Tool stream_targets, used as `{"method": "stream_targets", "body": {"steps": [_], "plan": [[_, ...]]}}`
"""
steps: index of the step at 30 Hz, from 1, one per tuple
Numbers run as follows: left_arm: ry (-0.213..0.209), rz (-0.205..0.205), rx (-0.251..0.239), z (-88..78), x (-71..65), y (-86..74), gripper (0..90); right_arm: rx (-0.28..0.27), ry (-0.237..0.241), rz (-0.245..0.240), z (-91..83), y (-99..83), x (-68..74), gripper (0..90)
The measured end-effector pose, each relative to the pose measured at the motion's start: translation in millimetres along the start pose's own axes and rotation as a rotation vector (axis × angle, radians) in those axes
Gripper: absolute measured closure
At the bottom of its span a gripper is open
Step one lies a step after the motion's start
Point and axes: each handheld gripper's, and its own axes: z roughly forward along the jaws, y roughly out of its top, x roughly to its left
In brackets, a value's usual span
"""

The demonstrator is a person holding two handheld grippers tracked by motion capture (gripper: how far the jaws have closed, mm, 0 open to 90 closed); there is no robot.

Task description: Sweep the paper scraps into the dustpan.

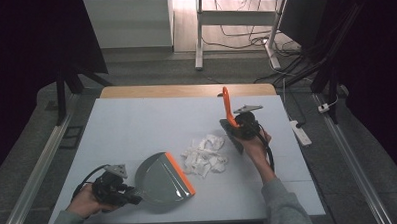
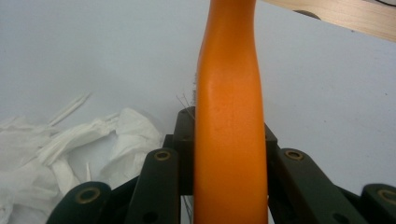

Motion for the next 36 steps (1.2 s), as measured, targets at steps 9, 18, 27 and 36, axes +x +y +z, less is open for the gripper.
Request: {"method": "stream_targets", "body": {"steps": [9, 18, 27, 36], "plan": [[-0.012, 0.002, 0.001, 4.0, 0.2, 3.5, 61.7, 0.041, 0.009, -0.034, 15.3, 4.7, 8.5, 71.5], [-0.024, -0.007, 0.005, 7.1, 2.1, 6.0, 61.8, 0.067, 0.025, -0.067, 25.7, 4.3, 22.4, 71.4], [-0.029, -0.013, 0.005, 8.3, 2.5, 8.0, 61.8, 0.083, 0.053, -0.104, 29.8, 4.7, 39.8, 71.5], [-0.029, -0.015, 0.004, 8.5, 2.4, 8.6, 61.8, 0.089, 0.090, -0.123, 33.1, 5.9, 56.9, 71.5]]}}
